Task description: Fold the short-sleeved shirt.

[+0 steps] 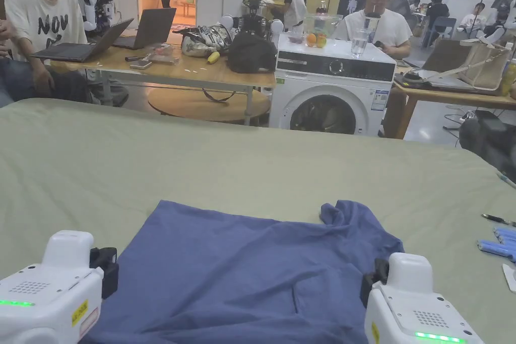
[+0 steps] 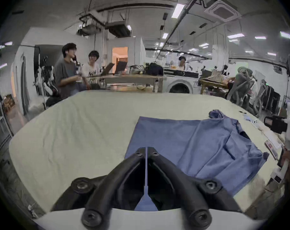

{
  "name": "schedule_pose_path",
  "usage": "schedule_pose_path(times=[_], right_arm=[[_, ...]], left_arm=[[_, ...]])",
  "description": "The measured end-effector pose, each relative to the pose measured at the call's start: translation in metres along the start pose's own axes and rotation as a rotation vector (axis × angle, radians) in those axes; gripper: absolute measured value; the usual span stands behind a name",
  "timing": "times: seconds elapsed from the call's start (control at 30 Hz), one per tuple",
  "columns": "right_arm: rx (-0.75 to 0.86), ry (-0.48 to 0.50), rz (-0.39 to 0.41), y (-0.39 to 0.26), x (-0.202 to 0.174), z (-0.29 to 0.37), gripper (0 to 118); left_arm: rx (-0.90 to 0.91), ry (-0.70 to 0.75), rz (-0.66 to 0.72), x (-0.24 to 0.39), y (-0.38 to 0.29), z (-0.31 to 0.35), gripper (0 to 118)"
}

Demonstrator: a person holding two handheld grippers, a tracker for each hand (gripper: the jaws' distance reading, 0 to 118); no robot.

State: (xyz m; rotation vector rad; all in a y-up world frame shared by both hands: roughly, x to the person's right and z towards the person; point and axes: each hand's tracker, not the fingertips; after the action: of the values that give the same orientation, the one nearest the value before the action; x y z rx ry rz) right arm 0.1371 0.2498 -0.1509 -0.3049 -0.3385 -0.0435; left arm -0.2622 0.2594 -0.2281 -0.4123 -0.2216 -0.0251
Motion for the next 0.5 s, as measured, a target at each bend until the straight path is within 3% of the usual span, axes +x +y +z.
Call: schedule_pose_path(times=[0.3,0.5], right_arm=[[-0.055,0.042,-0.009,-0.002,-0.01,-0.011,0],[-0.111,0.056,0.015,0.005,-0.012,-0.036,0]], left_arm=[[-0.085,-0.045,0.047,-0.006,0.001,-0.011,0],[-0.228,-0.087,0.066,-0.031,0.043,-0.072,0]])
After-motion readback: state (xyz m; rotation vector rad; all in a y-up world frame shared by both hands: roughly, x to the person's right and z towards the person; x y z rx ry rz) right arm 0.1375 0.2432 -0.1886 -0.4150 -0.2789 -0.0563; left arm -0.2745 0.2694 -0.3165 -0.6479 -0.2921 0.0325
